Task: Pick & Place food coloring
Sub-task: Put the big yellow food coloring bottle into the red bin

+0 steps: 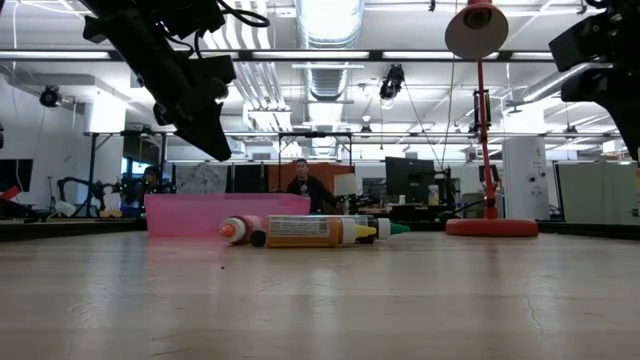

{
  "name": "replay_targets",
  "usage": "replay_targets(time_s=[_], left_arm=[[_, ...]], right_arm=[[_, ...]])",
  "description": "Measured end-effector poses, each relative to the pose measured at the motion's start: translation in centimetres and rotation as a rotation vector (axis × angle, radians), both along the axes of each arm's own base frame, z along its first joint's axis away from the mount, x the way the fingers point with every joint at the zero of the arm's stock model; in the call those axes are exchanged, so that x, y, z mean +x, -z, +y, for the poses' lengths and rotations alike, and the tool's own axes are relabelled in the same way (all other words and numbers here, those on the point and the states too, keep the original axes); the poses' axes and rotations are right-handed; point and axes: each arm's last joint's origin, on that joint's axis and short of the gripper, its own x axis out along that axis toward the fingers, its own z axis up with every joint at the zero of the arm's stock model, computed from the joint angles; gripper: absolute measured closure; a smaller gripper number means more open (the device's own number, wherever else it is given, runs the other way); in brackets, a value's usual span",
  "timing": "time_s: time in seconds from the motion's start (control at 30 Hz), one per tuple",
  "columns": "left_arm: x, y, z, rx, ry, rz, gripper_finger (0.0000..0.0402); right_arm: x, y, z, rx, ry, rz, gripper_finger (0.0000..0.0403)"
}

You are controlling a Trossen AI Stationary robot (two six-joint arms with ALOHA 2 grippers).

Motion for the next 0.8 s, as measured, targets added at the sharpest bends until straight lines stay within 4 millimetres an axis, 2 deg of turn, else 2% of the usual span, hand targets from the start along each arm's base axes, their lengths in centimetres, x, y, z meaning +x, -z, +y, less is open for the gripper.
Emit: replay_targets(time_s=[0.27,0.8], left_arm=[[0.0,0.0,0.0,0.0,0.0,0.0,0.0271],[0.0,0.0,0.0,-0.001,-0.001,-0.001,0.0271]], right_arm=[[0.0,0.01,0.0,0.0,0.0,0.0,0.0201],[0.09,0.02,0.05,0.006,0.017,-0.012,0.0289]])
